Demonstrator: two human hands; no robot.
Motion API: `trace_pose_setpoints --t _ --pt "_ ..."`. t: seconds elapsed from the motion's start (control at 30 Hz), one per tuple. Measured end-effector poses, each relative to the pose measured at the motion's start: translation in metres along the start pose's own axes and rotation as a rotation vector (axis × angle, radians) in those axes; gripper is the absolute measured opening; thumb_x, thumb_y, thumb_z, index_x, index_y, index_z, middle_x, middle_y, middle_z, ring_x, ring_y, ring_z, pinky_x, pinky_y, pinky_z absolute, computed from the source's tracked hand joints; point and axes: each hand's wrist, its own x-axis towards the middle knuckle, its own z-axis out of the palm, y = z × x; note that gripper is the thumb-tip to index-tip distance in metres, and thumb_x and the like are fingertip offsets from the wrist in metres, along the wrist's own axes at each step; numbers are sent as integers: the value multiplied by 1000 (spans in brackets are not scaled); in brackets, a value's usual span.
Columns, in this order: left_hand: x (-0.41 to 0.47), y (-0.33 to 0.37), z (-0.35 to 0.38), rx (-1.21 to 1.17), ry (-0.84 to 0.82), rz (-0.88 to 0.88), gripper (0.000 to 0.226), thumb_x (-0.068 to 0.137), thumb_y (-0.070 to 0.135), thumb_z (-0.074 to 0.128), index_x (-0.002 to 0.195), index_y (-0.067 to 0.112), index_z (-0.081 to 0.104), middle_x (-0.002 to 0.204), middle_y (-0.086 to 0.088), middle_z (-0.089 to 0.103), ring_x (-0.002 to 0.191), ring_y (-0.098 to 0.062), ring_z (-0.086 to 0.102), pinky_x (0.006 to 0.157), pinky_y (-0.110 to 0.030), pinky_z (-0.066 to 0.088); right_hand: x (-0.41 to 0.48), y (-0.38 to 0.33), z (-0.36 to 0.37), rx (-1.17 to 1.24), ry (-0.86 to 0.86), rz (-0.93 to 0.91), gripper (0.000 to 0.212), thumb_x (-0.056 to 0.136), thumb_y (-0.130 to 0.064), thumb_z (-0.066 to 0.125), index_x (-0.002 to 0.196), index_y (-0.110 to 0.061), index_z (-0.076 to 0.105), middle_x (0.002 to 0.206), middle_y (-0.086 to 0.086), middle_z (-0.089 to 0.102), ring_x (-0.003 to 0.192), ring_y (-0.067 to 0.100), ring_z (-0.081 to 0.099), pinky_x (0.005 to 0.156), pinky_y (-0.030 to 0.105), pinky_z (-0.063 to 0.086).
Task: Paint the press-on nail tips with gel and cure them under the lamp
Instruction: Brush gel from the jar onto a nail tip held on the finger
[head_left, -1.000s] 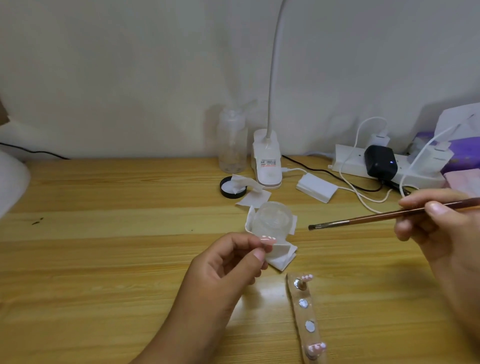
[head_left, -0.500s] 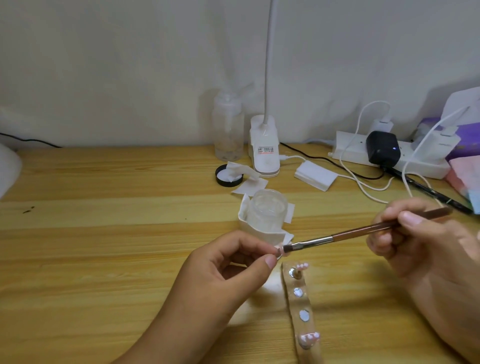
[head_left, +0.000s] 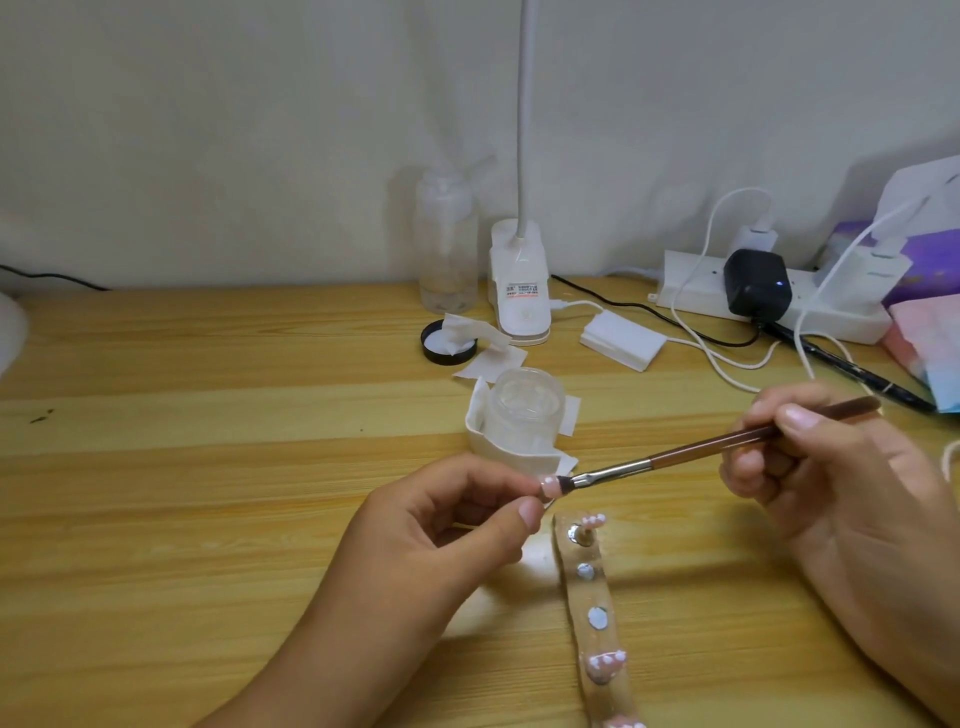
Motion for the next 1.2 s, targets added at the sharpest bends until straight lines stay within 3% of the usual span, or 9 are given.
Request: trace_pose_setpoints --t 0.17,0.37,0.53,0.67,0.77,0.87,0.97,1.03,1.2 --pt "0 0 0 -10 -14 -21 11 71 25 70 81 23 76 76 7 74 62 -1 60 58 -11 47 0 -1 -2 -107 8 -88 11 76 -31 62 75 -25 71 76 -5 63 62 9 60 61 17 51" --pt "-1 0 1 -1 12 -28 5 70 25 71 72 27 75 69 2 72 59 -2 61 57 -13 47 2 1 -4 20 32 -77 30 85 -12 48 69 -23 70 69 -5 61 58 7 59 57 17 49" --pt "-1 0 1 4 1 -35 11 64 32 77 71 25 74 67 2 71 59 -4 61 58 -15 48 -1 0 0 9 -44 -64 12 77 -23 60 71 -22 70 67 -2 60 59 9 60 58 17 51" --pt "-1 -1 0 16 11 -43 11 63 32 79 70 26 73 65 4 70 58 -4 60 58 -16 47 -2 3 0 -41 -37 -84 30 86 -12 48 72 -23 71 68 -3 62 59 9 61 59 17 52" --pt "0 -3 -1 6 11 -43 24 56 41 78 71 23 73 64 3 69 58 -4 60 57 -16 47 -3 2 2 -98 -36 -98 14 87 -29 64 77 -23 71 76 -2 64 63 11 63 62 18 53" --pt "0 -4 -1 -13 1 -38 26 54 42 76 72 23 73 67 3 69 61 -4 61 59 -16 48 -3 -1 1 -162 -24 -94 26 74 -48 78 81 -23 71 80 -3 65 65 11 64 64 19 54" --pt "1 -5 -1 -18 3 -16 24 56 39 74 77 27 73 71 4 70 66 -4 61 62 -17 49 -1 -1 1 -72 11 -90 12 83 -32 69 78 -23 73 71 -4 64 61 9 61 60 17 52" --pt "2 -6 -1 -9 7 4 23 57 39 73 79 29 72 74 5 69 69 -4 60 64 -17 49 -1 0 -1 -44 36 -66 20 89 -23 59 76 -23 74 63 -2 63 58 8 60 59 17 51" --pt "0 -4 -1 48 -30 24 19 64 43 72 78 29 72 75 9 67 70 -1 59 63 -14 47 0 -3 3 5 66 -40 25 86 -28 53 72 -24 74 57 -1 62 55 6 59 58 16 51"
